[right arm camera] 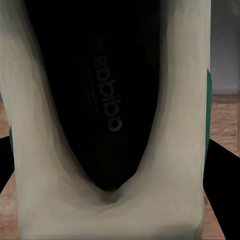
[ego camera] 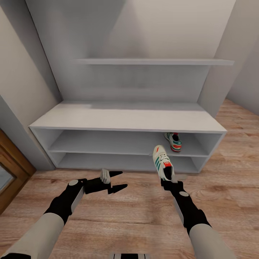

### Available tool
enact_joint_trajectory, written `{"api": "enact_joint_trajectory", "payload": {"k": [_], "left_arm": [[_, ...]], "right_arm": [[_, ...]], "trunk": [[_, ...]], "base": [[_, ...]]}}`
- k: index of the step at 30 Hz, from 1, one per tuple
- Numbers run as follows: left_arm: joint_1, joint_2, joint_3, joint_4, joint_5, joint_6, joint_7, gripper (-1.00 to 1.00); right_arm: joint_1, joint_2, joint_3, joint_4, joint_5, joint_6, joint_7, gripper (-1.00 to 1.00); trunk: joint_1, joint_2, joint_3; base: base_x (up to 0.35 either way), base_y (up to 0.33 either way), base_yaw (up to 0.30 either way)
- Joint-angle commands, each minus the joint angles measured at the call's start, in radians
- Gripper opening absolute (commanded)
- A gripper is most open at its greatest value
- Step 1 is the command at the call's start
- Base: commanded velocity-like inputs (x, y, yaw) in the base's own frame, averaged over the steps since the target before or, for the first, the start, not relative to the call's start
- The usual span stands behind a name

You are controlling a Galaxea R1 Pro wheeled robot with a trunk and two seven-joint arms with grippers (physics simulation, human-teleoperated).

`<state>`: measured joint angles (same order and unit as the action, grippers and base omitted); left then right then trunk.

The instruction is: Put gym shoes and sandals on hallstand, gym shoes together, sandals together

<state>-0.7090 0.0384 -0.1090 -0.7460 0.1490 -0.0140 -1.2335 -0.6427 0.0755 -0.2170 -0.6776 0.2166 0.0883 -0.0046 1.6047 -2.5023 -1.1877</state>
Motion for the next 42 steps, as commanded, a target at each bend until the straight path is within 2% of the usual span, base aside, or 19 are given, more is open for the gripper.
{"api": "enact_joint_trajectory", "payload": {"k": [1,3,5,10,13,20,33,39,42], "left_arm": [[-0.001,-0.003,-0.005,0.001,0.007,-0.002,0.000,1.00],[-0.001,-0.033,-0.006,0.002,0.007,-0.002,0.000,1.00],[-0.001,-0.051,-0.007,0.003,0.006,-0.003,0.000,1.00],[-0.001,-0.074,-0.015,0.005,0.006,-0.003,-0.001,1.00],[-0.001,-0.077,-0.021,0.005,0.006,-0.003,-0.003,1.00],[-0.001,-0.078,-0.023,0.005,0.007,-0.001,-0.061,1.00],[0.000,-0.078,-0.022,0.008,0.008,-0.002,-0.066,1.00],[0.007,-0.078,-0.021,0.113,0.007,-0.006,-0.065,1.00],[0.008,-0.079,-0.022,0.149,0.007,-0.009,-0.096,1.00]], "right_arm": [[0.000,0.001,-0.004,-0.002,0.010,0.005,0.000,-1.00],[0.000,0.001,-0.004,-0.002,0.010,0.005,0.000,-1.00],[0.000,0.001,-0.004,-0.002,0.010,0.005,0.000,-1.00],[0.000,0.001,-0.004,-0.002,0.010,0.005,0.000,-1.00],[0.000,0.001,-0.004,-0.002,0.010,0.005,0.000,-1.00],[0.000,0.001,-0.004,-0.002,0.010,0.006,-0.001,-1.00],[0.000,0.001,-0.004,-0.002,0.010,0.006,-0.001,-1.00],[0.000,0.001,-0.003,-0.001,0.010,0.006,-0.001,-1.00],[0.000,0.001,-0.003,-0.001,0.010,0.006,-0.001,-1.00]], "trunk": [[0.000,0.000,-0.001],[0.000,0.000,-0.001],[0.000,0.000,-0.001],[0.000,0.000,-0.001],[0.000,0.000,-0.001],[0.000,0.000,-0.001],[0.000,0.000,-0.001],[0.000,0.000,-0.001],[0.000,0.000,-0.001]], "base": [[0.235,-0.172,0.000],[0.190,-0.153,0.000],[0.080,-0.066,0.000],[0.015,-0.013,0.000],[0.027,-0.018,0.000],[0.204,-0.140,0.000],[0.150,-0.106,0.000],[0.005,-0.003,0.000],[0.000,0.000,0.000]]}}
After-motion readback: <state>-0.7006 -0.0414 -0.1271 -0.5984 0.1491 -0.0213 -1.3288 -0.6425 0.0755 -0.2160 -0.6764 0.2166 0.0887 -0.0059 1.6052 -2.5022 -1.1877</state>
